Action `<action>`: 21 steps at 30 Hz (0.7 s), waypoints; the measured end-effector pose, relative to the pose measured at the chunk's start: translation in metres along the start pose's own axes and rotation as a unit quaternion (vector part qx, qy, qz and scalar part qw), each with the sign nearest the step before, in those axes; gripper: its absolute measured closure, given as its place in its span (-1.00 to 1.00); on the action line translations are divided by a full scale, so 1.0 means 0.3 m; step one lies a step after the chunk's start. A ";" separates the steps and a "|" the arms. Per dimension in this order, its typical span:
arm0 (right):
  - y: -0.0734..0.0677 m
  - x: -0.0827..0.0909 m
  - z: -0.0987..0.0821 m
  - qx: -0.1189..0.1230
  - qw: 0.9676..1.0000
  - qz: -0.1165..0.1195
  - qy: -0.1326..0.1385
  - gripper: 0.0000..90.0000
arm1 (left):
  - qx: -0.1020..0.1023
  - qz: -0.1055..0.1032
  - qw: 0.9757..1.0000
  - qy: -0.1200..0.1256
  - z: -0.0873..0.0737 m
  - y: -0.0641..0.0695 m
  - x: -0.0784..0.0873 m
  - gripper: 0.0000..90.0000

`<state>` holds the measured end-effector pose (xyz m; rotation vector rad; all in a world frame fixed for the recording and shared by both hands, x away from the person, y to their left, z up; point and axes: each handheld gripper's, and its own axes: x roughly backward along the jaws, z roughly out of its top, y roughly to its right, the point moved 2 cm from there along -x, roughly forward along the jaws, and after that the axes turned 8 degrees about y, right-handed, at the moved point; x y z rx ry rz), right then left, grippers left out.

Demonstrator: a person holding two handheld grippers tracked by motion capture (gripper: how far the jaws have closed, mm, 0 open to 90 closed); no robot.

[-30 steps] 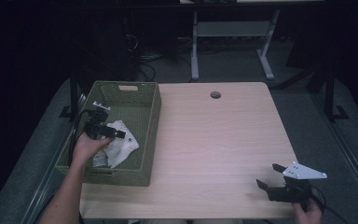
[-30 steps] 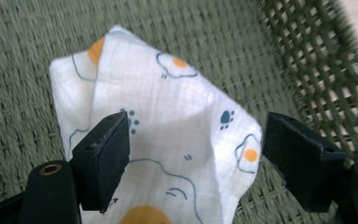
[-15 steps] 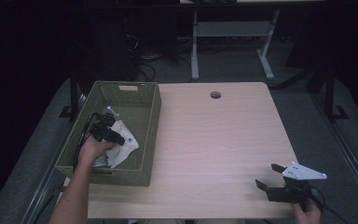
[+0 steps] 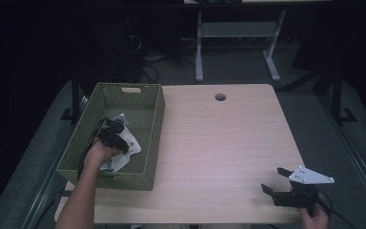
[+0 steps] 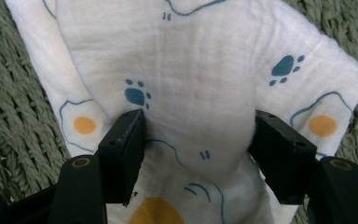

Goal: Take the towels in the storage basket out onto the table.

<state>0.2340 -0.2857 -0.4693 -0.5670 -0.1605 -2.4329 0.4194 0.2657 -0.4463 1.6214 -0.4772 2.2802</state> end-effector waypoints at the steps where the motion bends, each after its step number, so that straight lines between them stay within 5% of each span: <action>1: 0.000 0.000 0.000 0.000 1.000 -0.001 0.000 -0.69 | 0.000 -0.001 1.000 0.000 0.000 -0.003 0.000 -0.17; 21: -0.008 -0.003 0.000 0.011 1.000 0.004 -0.007 -0.69 | -0.003 0.003 1.000 -0.001 -0.003 0.004 0.003 0.29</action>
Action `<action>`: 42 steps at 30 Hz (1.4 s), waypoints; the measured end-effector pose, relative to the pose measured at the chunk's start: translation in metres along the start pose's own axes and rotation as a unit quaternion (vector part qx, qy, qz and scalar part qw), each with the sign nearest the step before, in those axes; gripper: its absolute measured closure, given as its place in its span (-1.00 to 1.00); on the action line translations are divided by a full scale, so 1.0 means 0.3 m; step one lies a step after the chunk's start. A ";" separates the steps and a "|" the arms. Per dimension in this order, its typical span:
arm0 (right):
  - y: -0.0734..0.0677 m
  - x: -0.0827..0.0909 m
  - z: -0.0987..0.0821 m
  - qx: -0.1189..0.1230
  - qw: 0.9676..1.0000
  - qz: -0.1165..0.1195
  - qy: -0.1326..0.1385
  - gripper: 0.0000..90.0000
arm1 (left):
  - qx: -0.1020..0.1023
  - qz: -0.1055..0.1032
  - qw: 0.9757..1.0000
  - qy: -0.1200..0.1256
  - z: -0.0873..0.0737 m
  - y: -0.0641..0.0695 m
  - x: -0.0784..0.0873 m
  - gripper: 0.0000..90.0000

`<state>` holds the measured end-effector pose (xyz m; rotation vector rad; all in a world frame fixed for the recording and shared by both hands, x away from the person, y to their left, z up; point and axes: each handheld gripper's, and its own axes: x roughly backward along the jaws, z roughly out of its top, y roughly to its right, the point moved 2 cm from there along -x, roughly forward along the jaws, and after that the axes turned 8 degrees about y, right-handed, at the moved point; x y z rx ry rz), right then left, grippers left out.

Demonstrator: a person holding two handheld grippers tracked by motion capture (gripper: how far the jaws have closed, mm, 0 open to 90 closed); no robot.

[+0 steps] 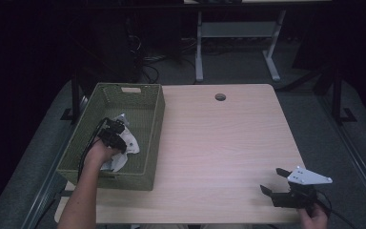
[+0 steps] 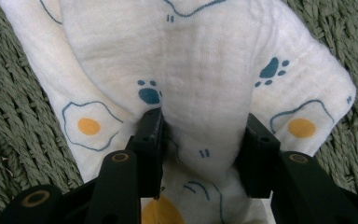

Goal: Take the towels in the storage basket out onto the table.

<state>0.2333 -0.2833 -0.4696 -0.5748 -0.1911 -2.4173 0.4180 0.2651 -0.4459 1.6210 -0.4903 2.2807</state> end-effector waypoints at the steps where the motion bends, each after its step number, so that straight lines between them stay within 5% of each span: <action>1: 0.003 0.002 0.000 -0.002 1.000 -0.005 0.002 -0.69 | 0.001 -0.002 1.000 0.000 -0.001 -0.002 0.002 0.32; 4: 0.011 0.004 -0.005 -0.008 1.000 -0.009 0.002 -0.69 | 0.002 0.000 1.000 0.002 -0.004 -0.012 0.007 0.57; 16: 0.010 -0.005 -0.012 -0.001 1.000 -0.009 -0.008 -0.69 | 0.001 -0.012 1.000 0.018 -0.006 -0.040 0.049 0.71; 26: 0.014 -0.001 -0.012 -0.005 1.000 -0.013 -0.008 -0.69 | 0.018 -0.051 0.995 0.087 -0.008 -0.045 0.160 0.72; 29: 0.010 0.002 -0.009 -0.003 1.000 -0.014 -0.006 -0.69 | 0.026 -0.065 0.992 0.109 -0.017 -0.049 0.189 0.72; 34: 0.013 -0.003 -0.013 -0.004 1.000 -0.016 -0.011 -0.69 | 0.039 -0.096 0.983 0.152 -0.040 -0.053 0.234 0.72; 42: 0.017 0.002 -0.014 -0.009 1.000 -0.022 -0.007 -0.69 | 0.060 -0.134 0.967 0.209 -0.064 -0.053 0.279 0.72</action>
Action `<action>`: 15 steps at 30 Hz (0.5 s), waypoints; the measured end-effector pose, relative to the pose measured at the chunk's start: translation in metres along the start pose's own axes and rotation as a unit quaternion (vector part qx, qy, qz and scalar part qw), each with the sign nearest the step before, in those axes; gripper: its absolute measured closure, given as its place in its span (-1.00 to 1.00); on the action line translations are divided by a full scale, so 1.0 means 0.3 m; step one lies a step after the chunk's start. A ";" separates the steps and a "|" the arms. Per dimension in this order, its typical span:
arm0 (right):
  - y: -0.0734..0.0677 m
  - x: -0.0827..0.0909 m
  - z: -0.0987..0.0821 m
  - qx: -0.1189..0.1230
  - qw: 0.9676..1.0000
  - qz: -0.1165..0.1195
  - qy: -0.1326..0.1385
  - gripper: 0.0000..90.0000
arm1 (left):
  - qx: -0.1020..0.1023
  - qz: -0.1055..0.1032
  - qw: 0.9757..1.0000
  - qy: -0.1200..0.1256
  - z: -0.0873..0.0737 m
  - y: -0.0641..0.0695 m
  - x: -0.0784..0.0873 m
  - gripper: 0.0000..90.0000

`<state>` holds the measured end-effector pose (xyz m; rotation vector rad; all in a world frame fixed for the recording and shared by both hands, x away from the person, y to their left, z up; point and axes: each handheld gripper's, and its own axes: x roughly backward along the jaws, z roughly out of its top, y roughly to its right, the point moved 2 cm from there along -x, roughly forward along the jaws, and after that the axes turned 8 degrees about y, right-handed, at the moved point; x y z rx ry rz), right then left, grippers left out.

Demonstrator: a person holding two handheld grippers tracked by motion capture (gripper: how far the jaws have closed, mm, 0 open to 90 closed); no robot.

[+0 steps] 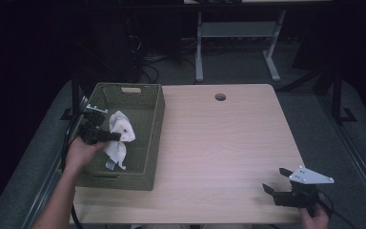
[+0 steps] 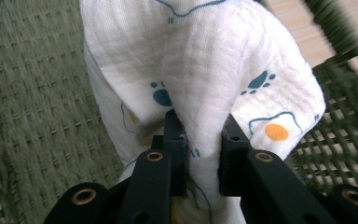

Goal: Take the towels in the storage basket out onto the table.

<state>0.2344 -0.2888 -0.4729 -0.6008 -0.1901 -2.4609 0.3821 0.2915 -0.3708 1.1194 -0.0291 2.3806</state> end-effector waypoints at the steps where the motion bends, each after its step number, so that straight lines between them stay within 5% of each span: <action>1: -0.001 -0.001 -0.001 -0.001 1.000 0.000 -0.002 -0.69 | 0.003 -0.007 1.000 0.006 0.000 0.000 0.006 0.72; 9: -0.002 0.002 0.002 0.000 1.000 0.000 0.002 -0.69 | 0.037 -0.048 0.997 0.041 0.002 0.006 0.042 0.72; 15: 0.000 0.004 0.001 0.000 1.000 -0.001 0.005 -0.69 | 0.063 -0.079 0.993 0.067 -0.004 0.007 0.055 0.72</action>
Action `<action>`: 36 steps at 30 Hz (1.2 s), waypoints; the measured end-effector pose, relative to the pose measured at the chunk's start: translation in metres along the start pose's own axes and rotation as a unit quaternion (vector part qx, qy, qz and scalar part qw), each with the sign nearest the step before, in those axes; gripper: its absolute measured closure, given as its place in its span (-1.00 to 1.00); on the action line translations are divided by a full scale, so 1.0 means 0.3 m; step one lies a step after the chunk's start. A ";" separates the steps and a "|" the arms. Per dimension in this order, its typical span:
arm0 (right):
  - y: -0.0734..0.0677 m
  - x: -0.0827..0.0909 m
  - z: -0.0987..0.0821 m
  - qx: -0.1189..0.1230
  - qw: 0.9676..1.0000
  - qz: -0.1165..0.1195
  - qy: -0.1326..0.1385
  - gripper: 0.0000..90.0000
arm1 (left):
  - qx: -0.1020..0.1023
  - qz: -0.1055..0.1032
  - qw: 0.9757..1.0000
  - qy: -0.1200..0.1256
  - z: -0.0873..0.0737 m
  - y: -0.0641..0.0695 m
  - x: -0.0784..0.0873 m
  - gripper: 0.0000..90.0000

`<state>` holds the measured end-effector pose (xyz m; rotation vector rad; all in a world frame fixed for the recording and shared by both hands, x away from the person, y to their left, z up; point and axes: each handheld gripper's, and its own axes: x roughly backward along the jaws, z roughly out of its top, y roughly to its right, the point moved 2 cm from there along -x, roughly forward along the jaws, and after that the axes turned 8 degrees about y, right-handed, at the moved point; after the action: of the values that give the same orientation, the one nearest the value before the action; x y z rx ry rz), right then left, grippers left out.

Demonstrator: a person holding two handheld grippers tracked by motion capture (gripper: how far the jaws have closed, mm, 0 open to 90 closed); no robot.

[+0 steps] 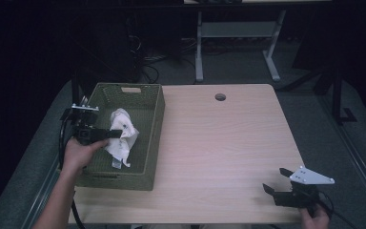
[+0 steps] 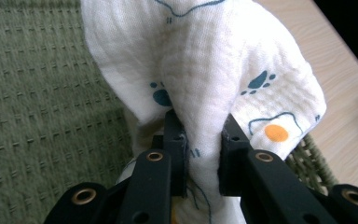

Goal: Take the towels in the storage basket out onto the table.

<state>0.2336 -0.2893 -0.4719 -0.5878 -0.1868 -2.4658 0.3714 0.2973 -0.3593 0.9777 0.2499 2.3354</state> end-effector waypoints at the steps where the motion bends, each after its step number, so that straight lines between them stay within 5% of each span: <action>1: 0.000 0.000 0.001 0.000 1.000 -0.001 0.002 -0.69 | 0.002 -0.004 1.000 0.001 0.000 -0.002 0.002 0.72; 15: -0.005 0.001 0.007 0.006 1.000 -0.003 0.004 -0.69 | 0.052 -0.048 0.996 0.056 0.013 -0.029 0.071 0.72; 18: -0.007 0.001 0.005 0.006 1.000 -0.002 0.002 -0.69 | 0.072 -0.069 0.992 0.077 0.019 -0.033 0.087 0.72; 25: -0.008 0.001 0.008 0.010 1.000 -0.003 0.004 -0.69 | 0.073 -0.073 0.991 0.090 0.034 -0.029 0.110 0.72; 27: -0.009 -0.001 0.007 0.010 1.000 -0.001 0.003 -0.69 | 0.079 -0.084 0.988 0.100 0.038 -0.027 0.118 0.72; 36: -0.008 0.001 0.008 0.012 1.000 -0.002 0.004 -0.69 | 0.077 -0.100 0.985 0.119 0.075 0.006 0.147 0.72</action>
<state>0.2328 -0.2869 -0.4695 -0.5677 -0.2150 -2.4658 0.3618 0.3205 -0.3165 0.7037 0.6032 2.2698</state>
